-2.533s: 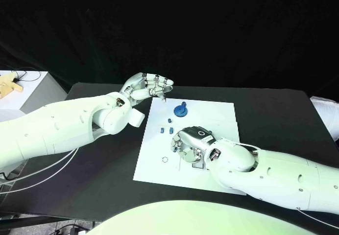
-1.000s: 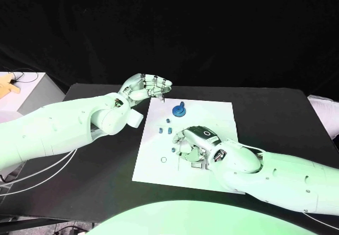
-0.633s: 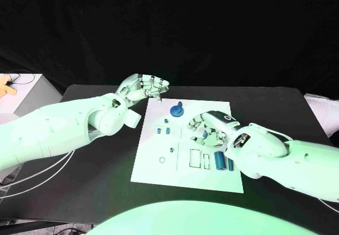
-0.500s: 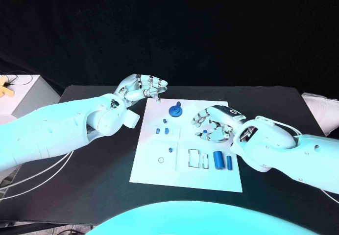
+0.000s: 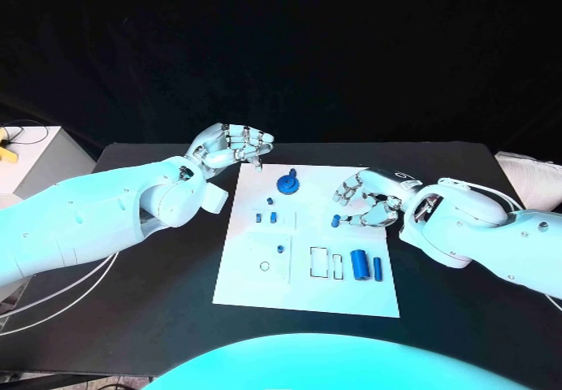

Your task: Assemble the parts on the task board

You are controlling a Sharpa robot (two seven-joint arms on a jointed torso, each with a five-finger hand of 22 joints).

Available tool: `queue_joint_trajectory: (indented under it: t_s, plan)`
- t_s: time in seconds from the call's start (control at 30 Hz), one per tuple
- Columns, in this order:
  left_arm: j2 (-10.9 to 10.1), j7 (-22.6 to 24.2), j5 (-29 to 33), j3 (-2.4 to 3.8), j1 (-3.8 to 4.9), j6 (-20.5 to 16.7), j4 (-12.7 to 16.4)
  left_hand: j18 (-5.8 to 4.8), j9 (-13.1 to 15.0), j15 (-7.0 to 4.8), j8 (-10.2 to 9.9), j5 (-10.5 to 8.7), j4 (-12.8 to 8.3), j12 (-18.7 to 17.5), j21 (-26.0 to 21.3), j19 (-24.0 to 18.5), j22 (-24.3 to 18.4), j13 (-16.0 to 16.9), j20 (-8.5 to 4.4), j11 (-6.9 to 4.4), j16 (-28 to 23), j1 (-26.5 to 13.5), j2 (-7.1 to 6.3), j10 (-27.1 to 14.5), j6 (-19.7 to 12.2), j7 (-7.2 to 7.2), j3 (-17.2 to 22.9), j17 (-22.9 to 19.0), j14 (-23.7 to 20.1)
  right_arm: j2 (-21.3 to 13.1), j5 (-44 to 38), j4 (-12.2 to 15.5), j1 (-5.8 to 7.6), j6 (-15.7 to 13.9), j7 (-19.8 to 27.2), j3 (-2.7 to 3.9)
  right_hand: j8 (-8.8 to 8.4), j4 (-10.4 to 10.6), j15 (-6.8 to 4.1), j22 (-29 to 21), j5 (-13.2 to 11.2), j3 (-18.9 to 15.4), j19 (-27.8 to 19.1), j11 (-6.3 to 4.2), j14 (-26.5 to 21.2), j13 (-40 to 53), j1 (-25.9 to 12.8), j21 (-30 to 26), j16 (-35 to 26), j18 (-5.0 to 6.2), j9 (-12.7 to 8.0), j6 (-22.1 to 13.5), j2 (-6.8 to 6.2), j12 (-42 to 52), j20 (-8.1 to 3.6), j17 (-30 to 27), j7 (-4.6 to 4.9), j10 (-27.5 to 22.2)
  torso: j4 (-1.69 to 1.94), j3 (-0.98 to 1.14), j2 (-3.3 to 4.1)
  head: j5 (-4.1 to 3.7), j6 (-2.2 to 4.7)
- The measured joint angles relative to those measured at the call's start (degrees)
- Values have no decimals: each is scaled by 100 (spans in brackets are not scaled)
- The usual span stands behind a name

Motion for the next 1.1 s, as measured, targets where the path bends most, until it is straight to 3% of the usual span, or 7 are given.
queue_joint_trajectory:
  t_s: [0.1, 0.4, 0.7, 0.97, 1.03, 1.1]
  plan:
    - [1, 0, 0, 0, 0, 4, -9, 1, 0, 0, 0, 0, 0, 0, 0, 0, 0, 0, 0, 0, 0, 0, 0, 0, 0, 0, 0, 0, 0, 29, -181, -57, -38, 100, -64, -8, 0, 110, 0, 0, 0, -395, 0, -5, 0, 0, 189, -56, -26, 0, 0, -2, 147, 61, 0, -47, -1, -84, 1, 0, 0, -7, 7]
    - [-6, 1, 0, -1, -1, 17, -10, 0, 0, 0, 0, 0, 0, 0, 0, 0, 0, -5, 0, 0, 0, 0, 0, 0, 0, 0, 0, 1, 0, 195, -601, -174, -128, 265, -285, -13, 0, 167, 0, -1, 0, -492, 0, -10, 0, 0, 383, 26, -26, 0, 0, 35, 272, 149, 0, -11, -35, -83, 10, -1, 5, -10, 32]
    - [-14, 1, 0, -1, -1, 27, -6, 0, 1, 0, 0, 0, 0, 1, 0, 0, 0, -5, 0, 0, 0, 0, 0, 0, 0, 0, 0, 0, 0, 364, -811, -270, -225, 349, -445, -25, 23, 330, -33, -1, -68, -307, 20, -23, 33, -11, 459, 134, -3, 1, 0, 251, 324, 178, -20, 25, 0, 107, 9, -8, 8, -4, 18]
    - [-18, -1, 1, -1, -1, 33, -5, 0, 1, 0, 0, 0, 0, 1, 0, 0, 0, -5, 0, 0, 0, 0, 0, 0, 0, 0, 0, -5, 0, 471, -899, -318, -265, 357, -529, -26, 67, 459, -72, -2, -270, 128, 62, -68, 113, -21, 575, 358, 63, -4, 1, 488, 328, 157, -62, 145, -54, 415, 5, -8, 6, 4, 12]
    - [-19, -1, 1, -1, -1, 34, -5, 0, 1, 0, 0, 0, 0, 1, 0, 0, 0, -4, 0, 0, 0, 0, 0, 0, 0, 0, 0, -5, 0, 479, -914, -321, -270, 351, -548, -26, 91, 499, -72, -2, -345, 288, 76, -86, 113, -23, 575, 439, 63, -88, 10, 571, 328, 103, -76, 189, -76, 537, 5, -7, 5, 5, 14]
    - [-20, -2, 1, -1, -1, 35, -5, 0, 1, 0, 0, 0, 0, 1, 0, 0, 0, -4, 0, 0, 0, 0, 0, 0, 0, 0, 0, -5, 0, 483, -928, -323, -274, 343, -571, -26, 115, 531, -74, -2, -345, 370, 82, -116, 114, -26, 575, 510, 105, -87, 28, 627, 328, 94, -83, 231, -97, 608, 5, -7, 5, 0, 16]
